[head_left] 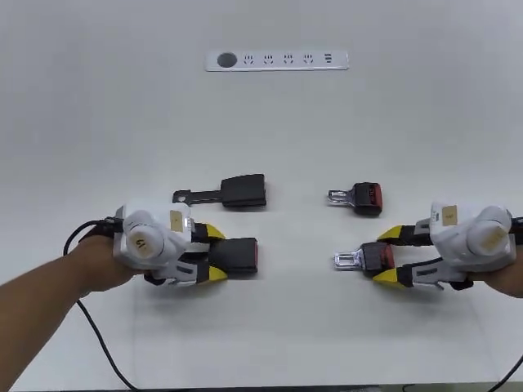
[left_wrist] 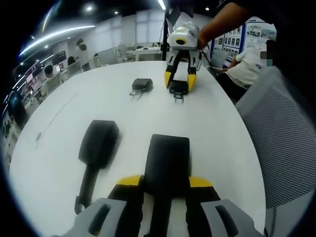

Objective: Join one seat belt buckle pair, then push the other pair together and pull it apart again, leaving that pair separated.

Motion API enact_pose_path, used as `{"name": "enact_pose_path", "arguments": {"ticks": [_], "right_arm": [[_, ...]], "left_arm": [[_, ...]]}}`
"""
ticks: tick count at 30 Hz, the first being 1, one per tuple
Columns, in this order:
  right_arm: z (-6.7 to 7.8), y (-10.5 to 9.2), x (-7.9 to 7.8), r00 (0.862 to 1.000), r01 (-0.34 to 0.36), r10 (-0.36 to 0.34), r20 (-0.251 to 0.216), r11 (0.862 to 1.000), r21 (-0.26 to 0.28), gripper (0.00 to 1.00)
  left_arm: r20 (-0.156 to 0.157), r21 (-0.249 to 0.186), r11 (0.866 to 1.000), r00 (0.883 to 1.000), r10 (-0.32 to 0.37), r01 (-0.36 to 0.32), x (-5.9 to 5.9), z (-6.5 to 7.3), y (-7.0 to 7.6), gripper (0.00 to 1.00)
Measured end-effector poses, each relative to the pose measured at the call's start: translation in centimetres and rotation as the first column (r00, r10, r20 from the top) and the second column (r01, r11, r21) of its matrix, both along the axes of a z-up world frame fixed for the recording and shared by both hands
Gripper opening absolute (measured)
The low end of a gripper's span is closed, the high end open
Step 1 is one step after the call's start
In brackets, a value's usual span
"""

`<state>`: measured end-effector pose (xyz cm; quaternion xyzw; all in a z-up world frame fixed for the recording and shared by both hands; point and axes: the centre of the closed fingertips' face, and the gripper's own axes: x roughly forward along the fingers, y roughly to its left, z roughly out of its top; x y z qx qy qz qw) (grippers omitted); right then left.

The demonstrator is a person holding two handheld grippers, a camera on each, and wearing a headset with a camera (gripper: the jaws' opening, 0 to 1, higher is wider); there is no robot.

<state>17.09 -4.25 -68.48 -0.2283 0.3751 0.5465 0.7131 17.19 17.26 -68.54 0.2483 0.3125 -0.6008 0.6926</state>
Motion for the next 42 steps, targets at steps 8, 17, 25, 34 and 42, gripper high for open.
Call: {"name": "enact_pose_path", "arguments": {"ticks": [8,17,25,34,42], "right_arm": [[-0.2,0.0,0.1,1.0,0.024,-0.024,-0.012,1.0,-0.016,0.34],[-0.4,1.2,0.3,1.0,0.018,-0.018,-0.007,1.0,-0.017,0.34],[-0.6,3.7,0.2,1.0,0.016,-0.016,0.003,1.0,0.008,0.34],[-0.8,7.7,0.4,1.0,0.009,-0.009,0.028,1.0,0.026,0.34],[-0.9,9.7,0.6,1.0,-0.001,0.0,0.027,0.999,0.051,0.34]], "left_arm": [[-0.001,0.016,1.0,1.0,0.001,0.0,0.2,-0.1,0.1,0.34],[-0.007,0.034,0.999,1.0,-0.003,0.004,0.3,-0.2,0.1,0.34],[-0.009,0.042,0.999,1.0,-0.001,0.001,0.4,-0.1,-0.1,0.34],[-0.01,0.052,0.999,1.0,-0.001,0.002,0.5,-0.2,-0.1,0.34],[-0.013,0.055,0.998,1.0,0.003,-0.002,0.5,-0.1,-0.3,0.34]]}}
